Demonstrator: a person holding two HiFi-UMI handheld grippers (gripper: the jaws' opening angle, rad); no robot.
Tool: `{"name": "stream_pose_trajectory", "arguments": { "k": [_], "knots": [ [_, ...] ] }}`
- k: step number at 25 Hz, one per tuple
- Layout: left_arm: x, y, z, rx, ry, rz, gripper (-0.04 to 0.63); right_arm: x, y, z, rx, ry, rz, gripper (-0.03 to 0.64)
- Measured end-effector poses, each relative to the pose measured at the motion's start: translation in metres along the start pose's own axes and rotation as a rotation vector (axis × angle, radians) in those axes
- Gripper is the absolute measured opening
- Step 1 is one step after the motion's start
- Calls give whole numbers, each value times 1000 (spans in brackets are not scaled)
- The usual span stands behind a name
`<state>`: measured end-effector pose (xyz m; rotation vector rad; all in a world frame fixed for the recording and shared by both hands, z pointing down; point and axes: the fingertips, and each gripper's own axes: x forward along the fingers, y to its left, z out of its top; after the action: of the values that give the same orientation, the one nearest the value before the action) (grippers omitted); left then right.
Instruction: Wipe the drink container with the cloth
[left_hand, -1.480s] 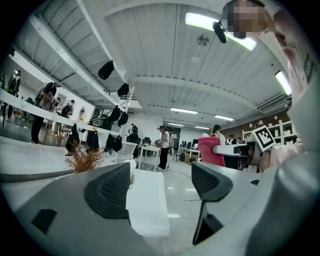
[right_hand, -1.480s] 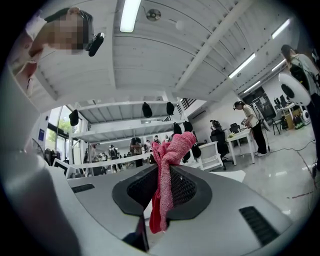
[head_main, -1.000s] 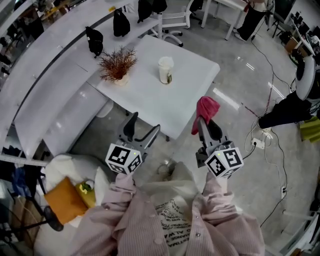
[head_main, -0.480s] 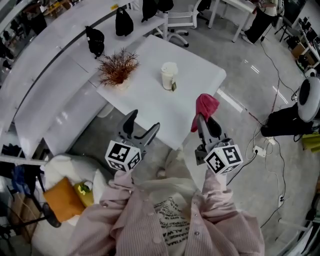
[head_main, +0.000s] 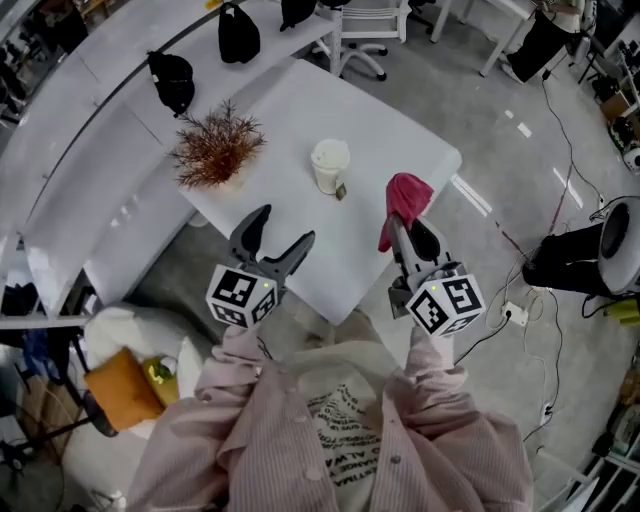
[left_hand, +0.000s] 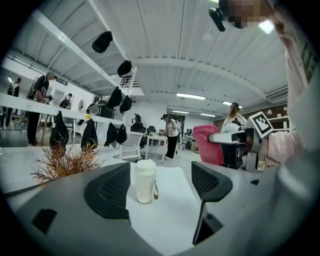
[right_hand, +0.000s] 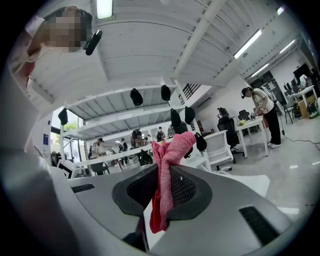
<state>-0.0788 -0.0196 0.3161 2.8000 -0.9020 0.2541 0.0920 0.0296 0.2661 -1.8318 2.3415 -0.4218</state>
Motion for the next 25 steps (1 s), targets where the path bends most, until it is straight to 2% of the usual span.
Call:
{"name": "stream_pose_trajectory", "arguments": {
  "k": [6, 14, 22, 25],
  "knots": [
    [48, 15, -8, -25, 45, 18, 356, 45, -36, 3, 10, 43, 50, 44],
    [100, 36, -12, -13, 77, 46, 370, 92, -67, 0, 16, 94, 126, 44],
    [144, 51, -32, -6, 158, -11, 377, 127, -82, -15, -1, 136, 157, 44],
    [161, 58, -37, -2, 155, -41, 377, 141, -86, -18, -26, 130, 153, 44]
  ]
}}
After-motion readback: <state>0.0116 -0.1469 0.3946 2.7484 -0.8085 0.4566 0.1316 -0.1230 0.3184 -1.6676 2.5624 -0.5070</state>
